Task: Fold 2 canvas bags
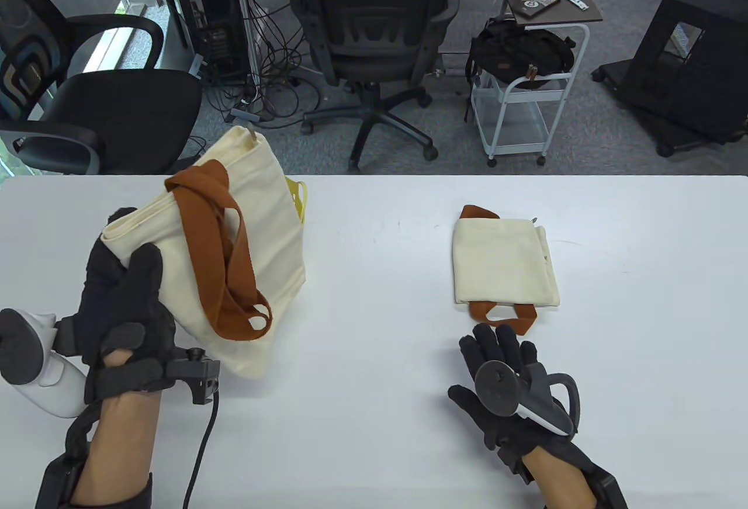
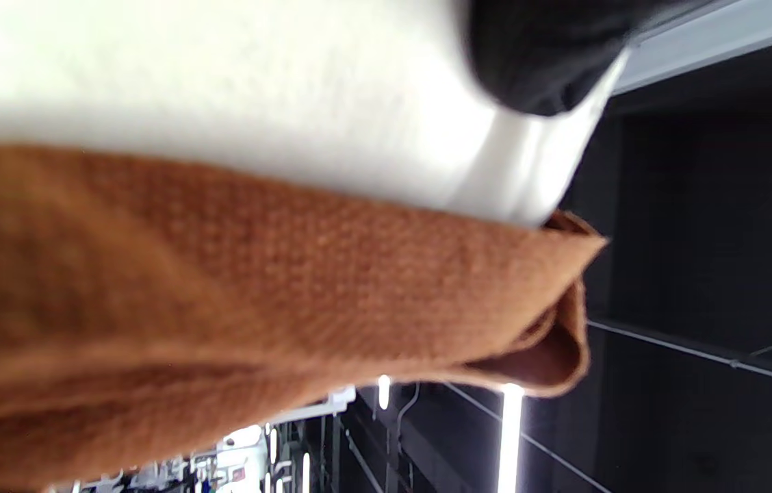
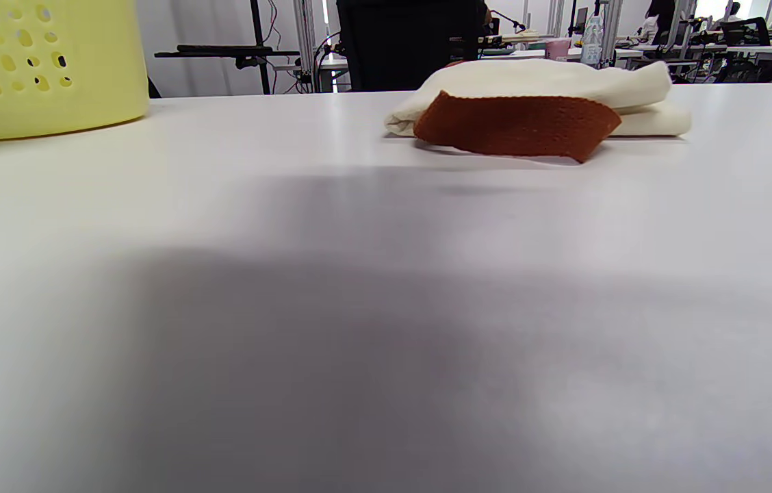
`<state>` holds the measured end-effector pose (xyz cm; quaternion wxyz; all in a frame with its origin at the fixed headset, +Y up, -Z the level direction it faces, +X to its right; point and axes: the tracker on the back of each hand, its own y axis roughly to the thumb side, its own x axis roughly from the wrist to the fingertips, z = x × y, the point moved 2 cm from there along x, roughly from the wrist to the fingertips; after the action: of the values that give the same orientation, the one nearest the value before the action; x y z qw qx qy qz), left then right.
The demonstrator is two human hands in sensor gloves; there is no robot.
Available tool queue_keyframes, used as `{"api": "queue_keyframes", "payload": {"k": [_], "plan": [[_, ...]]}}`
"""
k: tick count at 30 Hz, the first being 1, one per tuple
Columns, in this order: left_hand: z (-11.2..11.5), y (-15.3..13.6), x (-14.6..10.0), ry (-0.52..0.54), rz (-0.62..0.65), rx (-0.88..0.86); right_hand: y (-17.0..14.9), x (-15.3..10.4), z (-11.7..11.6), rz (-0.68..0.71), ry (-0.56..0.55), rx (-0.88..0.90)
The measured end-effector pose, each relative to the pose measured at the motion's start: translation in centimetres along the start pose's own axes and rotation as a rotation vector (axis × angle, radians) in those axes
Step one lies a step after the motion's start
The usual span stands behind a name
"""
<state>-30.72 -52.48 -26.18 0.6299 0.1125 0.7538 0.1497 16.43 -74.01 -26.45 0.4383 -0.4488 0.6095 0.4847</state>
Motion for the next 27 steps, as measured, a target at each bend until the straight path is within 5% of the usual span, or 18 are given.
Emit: {"api": "queue_keyframes", "payload": {"k": [14,19,27], "plan": [[4.7,-15.5,-0.1,-0.260,-0.264,-0.276,-0.5,0.3,0.0,-0.004,-0.009,0.038],[6.5,-21.3,-0.1,-0.415,-0.333,-0.372,-0.2,-0.2,1.1,0.078,-0.160,0.155],[7.6,-24.3,-0.7,-0.473,-0.427,-0.446,1.6,2.0,3.5,0.143,-0.251,0.452]]}}
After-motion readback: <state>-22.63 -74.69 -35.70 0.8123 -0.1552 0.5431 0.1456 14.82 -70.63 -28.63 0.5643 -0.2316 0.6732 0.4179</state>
